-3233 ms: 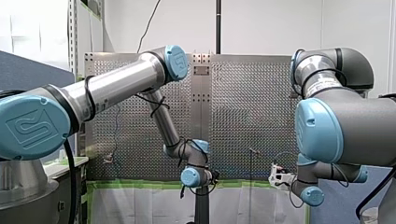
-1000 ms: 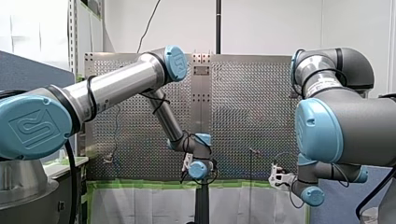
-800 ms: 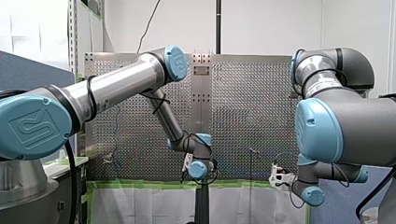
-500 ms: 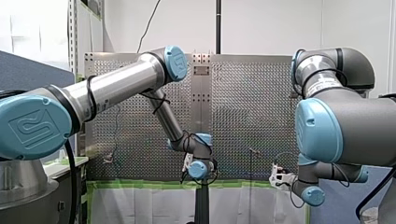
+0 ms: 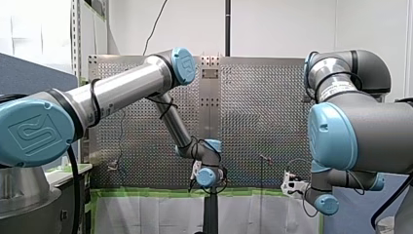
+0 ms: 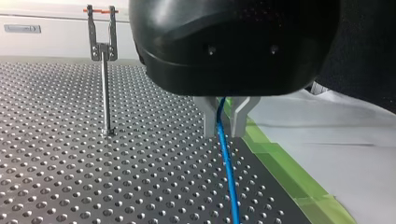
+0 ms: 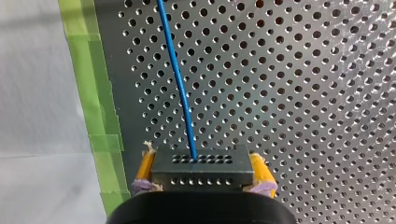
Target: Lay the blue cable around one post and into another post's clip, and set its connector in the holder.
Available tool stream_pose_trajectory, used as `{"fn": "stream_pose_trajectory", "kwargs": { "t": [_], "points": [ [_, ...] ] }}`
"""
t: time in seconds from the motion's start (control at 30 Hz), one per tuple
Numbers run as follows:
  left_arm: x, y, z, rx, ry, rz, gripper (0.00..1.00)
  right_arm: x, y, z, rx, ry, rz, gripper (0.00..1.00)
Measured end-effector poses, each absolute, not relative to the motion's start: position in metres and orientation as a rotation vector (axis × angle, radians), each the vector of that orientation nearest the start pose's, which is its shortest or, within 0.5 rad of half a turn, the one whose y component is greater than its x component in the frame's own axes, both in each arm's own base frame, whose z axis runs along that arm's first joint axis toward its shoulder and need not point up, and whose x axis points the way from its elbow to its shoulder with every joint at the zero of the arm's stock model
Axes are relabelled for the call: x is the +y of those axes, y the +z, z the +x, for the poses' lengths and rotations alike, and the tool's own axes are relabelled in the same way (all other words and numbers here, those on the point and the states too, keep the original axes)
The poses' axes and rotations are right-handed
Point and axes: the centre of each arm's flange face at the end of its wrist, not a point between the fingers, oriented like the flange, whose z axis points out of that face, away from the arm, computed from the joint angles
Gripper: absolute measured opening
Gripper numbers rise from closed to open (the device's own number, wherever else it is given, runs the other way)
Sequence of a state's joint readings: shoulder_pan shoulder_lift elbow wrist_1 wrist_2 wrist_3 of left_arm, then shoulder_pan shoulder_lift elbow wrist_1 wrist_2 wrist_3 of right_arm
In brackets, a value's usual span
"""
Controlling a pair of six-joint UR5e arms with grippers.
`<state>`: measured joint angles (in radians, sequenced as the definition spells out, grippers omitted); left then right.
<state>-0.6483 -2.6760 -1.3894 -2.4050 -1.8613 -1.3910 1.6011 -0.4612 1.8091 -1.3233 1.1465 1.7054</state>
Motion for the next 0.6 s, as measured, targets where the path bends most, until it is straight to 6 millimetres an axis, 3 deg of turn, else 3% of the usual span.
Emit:
{"fn": "stream_pose_trajectory", "kwargs": {
  "t": [0.33,0.4,0.6],
  "points": [
    [-0.5028,-0.0728,0.4909,1.672,-0.097,0.496,0.07,-0.5493,-0.1332,0.1917,-1.104,1.619,1.52,0.0],
    [-0.5031,-0.0726,0.4912,1.671,-0.098,0.495,0.0,-0.5492,-0.1333,0.1917,-1.105,1.618,1.521,0.0],
    [-0.5033,-0.0732,0.49,1.676,-0.097,0.499,0.0,-0.5492,-0.1335,0.1912,-1.106,1.616,1.521,0.0]
  ]
}}
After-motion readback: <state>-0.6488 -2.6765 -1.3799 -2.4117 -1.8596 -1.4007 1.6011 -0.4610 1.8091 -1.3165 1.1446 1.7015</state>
